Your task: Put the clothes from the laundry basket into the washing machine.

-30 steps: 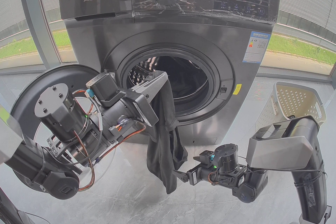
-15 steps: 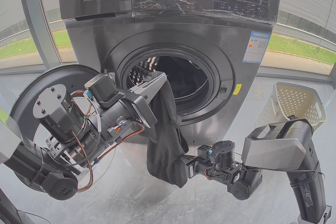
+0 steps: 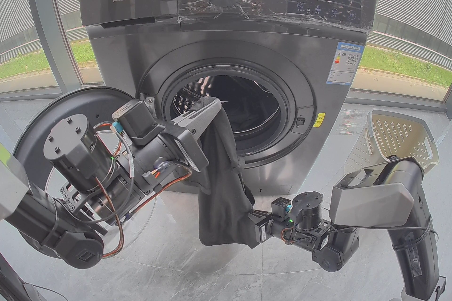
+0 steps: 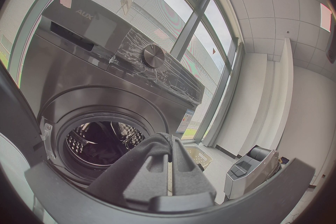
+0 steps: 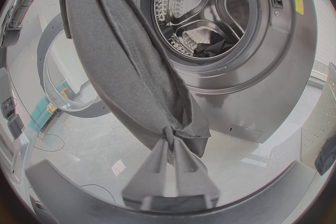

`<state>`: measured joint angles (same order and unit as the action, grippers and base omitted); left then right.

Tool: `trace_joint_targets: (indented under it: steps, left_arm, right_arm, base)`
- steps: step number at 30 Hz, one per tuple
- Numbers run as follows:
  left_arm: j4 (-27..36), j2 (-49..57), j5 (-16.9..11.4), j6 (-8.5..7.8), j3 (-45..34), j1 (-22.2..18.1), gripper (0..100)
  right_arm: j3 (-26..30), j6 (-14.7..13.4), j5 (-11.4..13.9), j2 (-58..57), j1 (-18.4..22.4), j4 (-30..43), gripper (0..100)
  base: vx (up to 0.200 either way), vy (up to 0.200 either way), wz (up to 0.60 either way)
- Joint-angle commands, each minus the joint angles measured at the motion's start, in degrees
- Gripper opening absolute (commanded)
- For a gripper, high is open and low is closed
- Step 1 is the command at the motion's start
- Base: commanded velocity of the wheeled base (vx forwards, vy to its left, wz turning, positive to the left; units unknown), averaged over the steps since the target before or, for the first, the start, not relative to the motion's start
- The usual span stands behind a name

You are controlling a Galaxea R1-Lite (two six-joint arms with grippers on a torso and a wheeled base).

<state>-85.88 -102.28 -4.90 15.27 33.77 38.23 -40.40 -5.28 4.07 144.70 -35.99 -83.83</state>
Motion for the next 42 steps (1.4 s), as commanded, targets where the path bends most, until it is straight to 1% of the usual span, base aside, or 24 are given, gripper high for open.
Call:
trace_joint_targets:
  steps: [1,4,16,19,21,23,26,31,33,36,42]
  left_arm:
    - [-0.2,0.0,0.0,0.02,0.1,0.1,0]
    - [-0.3,0.1,0.0,0.02,0.1,0.1,0]
    - [-0.3,0.2,0.0,0.02,0.6,0.4,0]
    - [-0.3,0.2,0.0,0.02,0.6,0.4,0]
    - [-0.3,0.2,0.0,0.02,0.6,0.4,0]
    - [-0.3,0.2,0.0,0.02,0.7,0.4,0]
    - [-0.3,0.2,0.0,0.02,0.8,0.5,0]
    - [-0.3,0.2,0.0,0.02,0.9,0.5,0]
    - [-0.3,0.8,0.0,0.02,0.8,0.5,0]
    - [-0.3,1.2,0.0,0.02,0.7,0.5,0]
    - [-0.3,1.4,0.0,0.11,0.2,0.5,0]
  right_arm:
    - [0.2,-0.1,0.1,0.1,0.0,-0.2,100]
    - [0.4,-0.1,0.2,0.2,0.4,-1.7,100]
    - [0.8,0.1,0.4,0.5,1.8,-1.2,100]
    - [0.8,0.4,0.3,0.7,3.4,-0.9,100]
    - [0.5,1.3,0.4,1.5,4.3,-0.6,100]
    - [0.1,1.5,0.3,2.3,4.7,-0.5,100]
    - [-1.3,1.5,0.1,3.3,4.6,-0.4,100]
    - [-4.0,1.6,-0.1,3.5,3.8,2.5,100]
    - [-4.2,1.7,-0.1,3.4,3.4,3.2,100]
    - [-4.3,1.6,-0.1,3.4,2.0,3.2,100]
    - [-6.4,1.5,-0.1,3.4,0.9,2.7,100]
  base:
    - [0.000,0.000,0.00]
    - [0.000,0.000,0.00]
    - [0.000,0.000,0.00]
    - [0.000,0.000,0.00]
    - [0.000,0.000,0.00]
    - [0.000,0.000,0.00]
    - [0.000,0.000,0.00]
    - [0.000,0.000,0.00]
    - [0.000,0.000,0.00]
    - [0.000,0.000,0.00]
    - [0.000,0.000,0.00]
